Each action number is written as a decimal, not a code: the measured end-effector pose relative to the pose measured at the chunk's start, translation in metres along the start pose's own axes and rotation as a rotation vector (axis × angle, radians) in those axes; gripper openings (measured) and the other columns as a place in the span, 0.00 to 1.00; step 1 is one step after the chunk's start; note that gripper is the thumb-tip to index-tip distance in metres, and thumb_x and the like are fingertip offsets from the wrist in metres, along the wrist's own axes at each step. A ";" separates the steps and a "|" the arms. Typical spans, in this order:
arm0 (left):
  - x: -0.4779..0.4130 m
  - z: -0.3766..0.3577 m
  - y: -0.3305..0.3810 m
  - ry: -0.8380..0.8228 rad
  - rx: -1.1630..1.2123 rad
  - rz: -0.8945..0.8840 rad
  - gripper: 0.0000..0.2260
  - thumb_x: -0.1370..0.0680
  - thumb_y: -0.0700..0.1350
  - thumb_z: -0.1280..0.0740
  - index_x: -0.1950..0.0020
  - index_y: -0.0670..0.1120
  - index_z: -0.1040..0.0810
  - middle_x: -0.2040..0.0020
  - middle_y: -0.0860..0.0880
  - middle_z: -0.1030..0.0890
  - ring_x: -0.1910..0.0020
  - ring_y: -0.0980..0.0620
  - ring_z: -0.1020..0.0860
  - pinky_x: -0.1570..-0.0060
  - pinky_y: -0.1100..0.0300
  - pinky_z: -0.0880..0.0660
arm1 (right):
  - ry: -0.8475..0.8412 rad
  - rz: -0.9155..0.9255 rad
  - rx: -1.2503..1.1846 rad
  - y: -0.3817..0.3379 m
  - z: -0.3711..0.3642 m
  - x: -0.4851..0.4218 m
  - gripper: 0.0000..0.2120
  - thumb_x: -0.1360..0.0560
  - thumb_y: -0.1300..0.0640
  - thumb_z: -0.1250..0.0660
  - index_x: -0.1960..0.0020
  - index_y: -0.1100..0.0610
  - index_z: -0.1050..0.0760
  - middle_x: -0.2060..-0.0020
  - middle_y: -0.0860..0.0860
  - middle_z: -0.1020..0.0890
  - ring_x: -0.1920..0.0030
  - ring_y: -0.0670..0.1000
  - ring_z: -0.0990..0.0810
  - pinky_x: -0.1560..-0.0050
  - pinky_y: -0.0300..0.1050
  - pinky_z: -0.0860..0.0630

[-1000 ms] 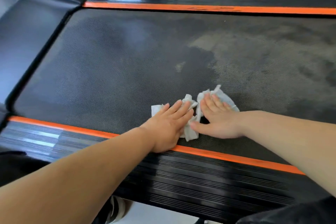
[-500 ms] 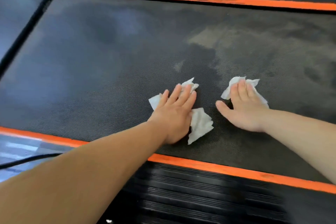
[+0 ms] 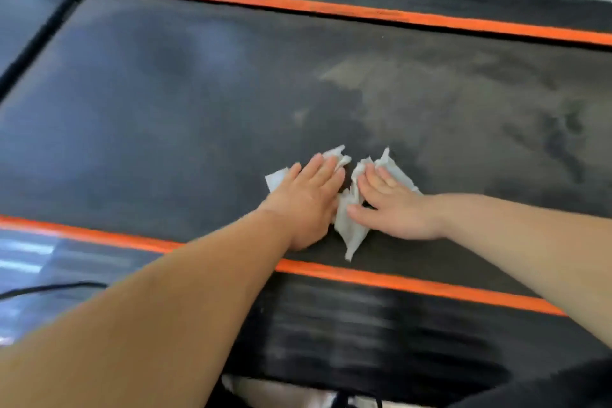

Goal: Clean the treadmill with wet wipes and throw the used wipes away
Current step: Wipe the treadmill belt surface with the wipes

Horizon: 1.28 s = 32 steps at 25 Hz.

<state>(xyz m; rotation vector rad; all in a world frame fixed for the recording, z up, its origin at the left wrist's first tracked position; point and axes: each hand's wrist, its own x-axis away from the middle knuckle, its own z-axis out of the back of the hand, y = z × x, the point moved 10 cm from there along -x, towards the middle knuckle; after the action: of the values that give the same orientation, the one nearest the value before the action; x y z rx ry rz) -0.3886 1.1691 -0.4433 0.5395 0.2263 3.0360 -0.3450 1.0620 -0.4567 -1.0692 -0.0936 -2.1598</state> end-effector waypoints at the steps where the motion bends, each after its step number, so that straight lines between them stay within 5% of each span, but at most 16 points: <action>1: 0.005 0.009 0.007 -0.021 0.030 0.000 0.26 0.14 0.52 0.50 0.16 0.50 0.52 0.16 0.50 0.57 0.18 0.47 0.58 0.20 0.44 0.55 | -0.025 -0.020 -0.004 0.001 -0.003 0.007 0.43 0.21 0.30 0.55 0.19 0.55 0.68 0.21 0.50 0.71 0.21 0.51 0.72 0.21 0.51 0.68; 5: 0.006 0.052 0.021 0.146 -0.101 -0.008 0.21 0.16 0.53 0.45 0.23 0.55 0.36 0.21 0.50 0.38 0.19 0.46 0.47 0.22 0.41 0.49 | 0.009 -0.048 -0.002 0.030 -0.017 0.029 0.41 0.18 0.34 0.54 0.18 0.57 0.66 0.20 0.52 0.69 0.20 0.52 0.69 0.20 0.49 0.65; 10: 0.011 0.021 0.015 0.007 0.019 0.347 0.25 0.15 0.58 0.53 0.19 0.63 0.59 0.17 0.50 0.64 0.20 0.38 0.66 0.29 0.25 0.59 | 0.087 -0.010 -0.109 0.045 -0.015 0.028 0.44 0.28 0.26 0.61 0.17 0.47 0.51 0.17 0.46 0.58 0.19 0.48 0.62 0.19 0.56 0.57; 13: 0.017 -0.009 0.007 -0.092 0.076 0.342 0.25 0.15 0.56 0.54 0.21 0.66 0.63 0.19 0.54 0.68 0.20 0.40 0.68 0.30 0.23 0.58 | 0.078 0.000 -0.105 0.051 -0.019 0.021 0.35 0.20 0.34 0.59 0.18 0.50 0.47 0.17 0.47 0.53 0.18 0.51 0.56 0.19 0.55 0.55; 15: 0.017 -0.018 0.004 -0.123 0.066 0.302 0.25 0.15 0.56 0.55 0.21 0.66 0.64 0.19 0.55 0.69 0.20 0.41 0.67 0.28 0.25 0.57 | 0.107 0.040 -0.137 0.049 -0.021 0.019 0.29 0.16 0.41 0.56 0.19 0.53 0.44 0.19 0.51 0.48 0.18 0.54 0.54 0.19 0.54 0.53; 18: 0.018 -0.027 0.016 -0.121 0.016 0.290 0.27 0.14 0.54 0.55 0.19 0.61 0.65 0.19 0.53 0.69 0.19 0.41 0.66 0.25 0.31 0.57 | 0.121 0.053 -0.138 0.052 -0.022 0.017 0.36 0.22 0.36 0.61 0.20 0.54 0.43 0.20 0.52 0.47 0.19 0.57 0.51 0.20 0.55 0.52; 24: 0.010 -0.029 0.040 0.009 0.125 0.424 0.29 0.15 0.51 0.52 0.17 0.47 0.61 0.17 0.46 0.65 0.19 0.42 0.65 0.21 0.42 0.58 | 0.224 0.021 -0.106 0.052 -0.023 0.028 0.29 0.16 0.43 0.53 0.17 0.46 0.55 0.19 0.40 0.62 0.19 0.43 0.64 0.19 0.51 0.60; 29: 0.011 -0.035 0.078 -0.034 -0.010 0.053 0.32 0.16 0.48 0.48 0.17 0.46 0.62 0.17 0.46 0.65 0.18 0.45 0.64 0.20 0.46 0.59 | 0.167 0.071 -0.133 0.034 -0.037 0.058 0.29 0.15 0.47 0.53 0.16 0.51 0.56 0.18 0.45 0.63 0.20 0.45 0.65 0.22 0.45 0.65; 32: 0.024 -0.029 0.006 0.003 0.065 0.379 0.29 0.15 0.49 0.51 0.17 0.43 0.59 0.17 0.42 0.62 0.18 0.43 0.61 0.20 0.45 0.58 | 0.079 0.072 -0.090 0.026 -0.070 0.095 0.29 0.15 0.41 0.54 0.17 0.46 0.55 0.20 0.40 0.64 0.21 0.41 0.66 0.20 0.50 0.62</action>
<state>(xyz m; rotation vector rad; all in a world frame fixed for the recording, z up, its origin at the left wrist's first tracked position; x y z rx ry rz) -0.4210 1.1616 -0.4609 0.6492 0.2487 3.4053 -0.4143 0.9637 -0.4402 -1.0202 0.0786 -2.1552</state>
